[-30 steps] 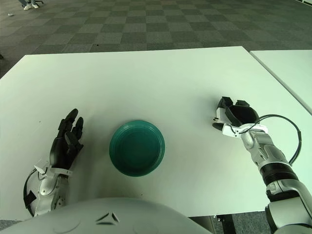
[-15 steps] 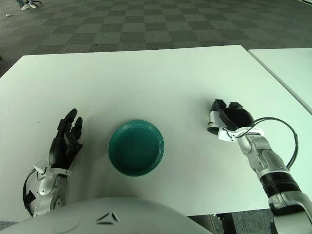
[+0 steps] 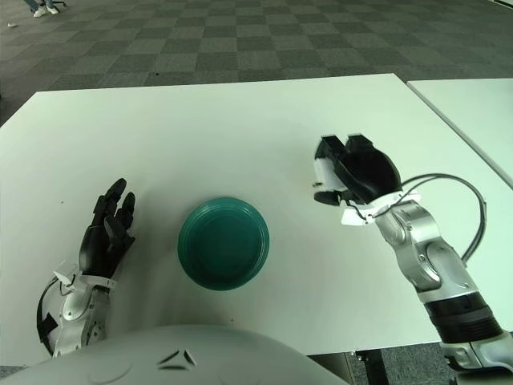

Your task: Put the charger into the plate.

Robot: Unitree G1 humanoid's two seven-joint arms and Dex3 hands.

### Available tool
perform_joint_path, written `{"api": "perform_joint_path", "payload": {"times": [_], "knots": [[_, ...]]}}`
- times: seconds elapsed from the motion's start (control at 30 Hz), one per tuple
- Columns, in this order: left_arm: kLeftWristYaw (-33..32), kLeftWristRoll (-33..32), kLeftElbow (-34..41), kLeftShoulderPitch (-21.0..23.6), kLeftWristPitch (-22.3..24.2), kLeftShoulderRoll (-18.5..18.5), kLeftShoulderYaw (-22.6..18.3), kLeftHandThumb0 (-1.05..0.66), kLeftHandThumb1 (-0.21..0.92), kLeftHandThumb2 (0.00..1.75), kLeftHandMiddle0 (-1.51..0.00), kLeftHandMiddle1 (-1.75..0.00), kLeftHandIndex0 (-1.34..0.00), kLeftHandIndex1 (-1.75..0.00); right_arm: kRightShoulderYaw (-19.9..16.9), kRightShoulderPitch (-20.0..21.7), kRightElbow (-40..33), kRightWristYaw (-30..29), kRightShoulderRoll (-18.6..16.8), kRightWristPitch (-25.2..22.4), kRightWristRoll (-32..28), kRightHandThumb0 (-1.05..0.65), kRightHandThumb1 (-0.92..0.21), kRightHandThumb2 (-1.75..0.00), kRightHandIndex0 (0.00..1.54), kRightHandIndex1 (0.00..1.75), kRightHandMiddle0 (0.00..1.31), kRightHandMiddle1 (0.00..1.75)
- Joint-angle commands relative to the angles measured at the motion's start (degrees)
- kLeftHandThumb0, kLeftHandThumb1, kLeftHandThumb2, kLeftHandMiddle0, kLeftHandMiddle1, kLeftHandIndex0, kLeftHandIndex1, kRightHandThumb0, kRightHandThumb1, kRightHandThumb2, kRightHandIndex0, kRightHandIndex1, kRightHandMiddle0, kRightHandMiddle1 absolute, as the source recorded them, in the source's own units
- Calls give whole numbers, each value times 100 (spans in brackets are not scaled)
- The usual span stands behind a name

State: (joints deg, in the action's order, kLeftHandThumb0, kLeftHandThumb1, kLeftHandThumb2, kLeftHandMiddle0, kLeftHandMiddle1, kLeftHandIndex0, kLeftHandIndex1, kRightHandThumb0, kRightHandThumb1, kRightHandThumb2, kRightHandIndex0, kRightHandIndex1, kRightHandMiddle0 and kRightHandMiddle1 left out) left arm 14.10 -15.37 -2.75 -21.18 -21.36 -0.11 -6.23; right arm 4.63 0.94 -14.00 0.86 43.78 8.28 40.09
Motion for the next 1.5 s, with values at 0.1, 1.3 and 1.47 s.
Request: {"api": "perform_joint_path", "payload": {"times": [0.1, 1.3, 1.47], "knots": [[22, -41, -105, -152, 252, 42, -31, -88, 92, 103, -19, 0, 0, -54, 530, 454, -708, 383, -729, -97, 185, -41, -56, -101, 83, 175, 43, 175], [-686, 886, 552, -784, 147, -688, 865, -88, 92, 103, -19, 0, 0, -54, 1967, 157, -855, 1910, -1523, 1078, -197, -40, -61, -95, 85, 175, 40, 175], [-632, 721, -343, -606, -213, -809, 796, -79, 92, 103, -24, -1, 0, -76, 1951, -32, -730, 1765, -1293, 1553, -66, -40, -60, -96, 81, 175, 40, 175]]}}
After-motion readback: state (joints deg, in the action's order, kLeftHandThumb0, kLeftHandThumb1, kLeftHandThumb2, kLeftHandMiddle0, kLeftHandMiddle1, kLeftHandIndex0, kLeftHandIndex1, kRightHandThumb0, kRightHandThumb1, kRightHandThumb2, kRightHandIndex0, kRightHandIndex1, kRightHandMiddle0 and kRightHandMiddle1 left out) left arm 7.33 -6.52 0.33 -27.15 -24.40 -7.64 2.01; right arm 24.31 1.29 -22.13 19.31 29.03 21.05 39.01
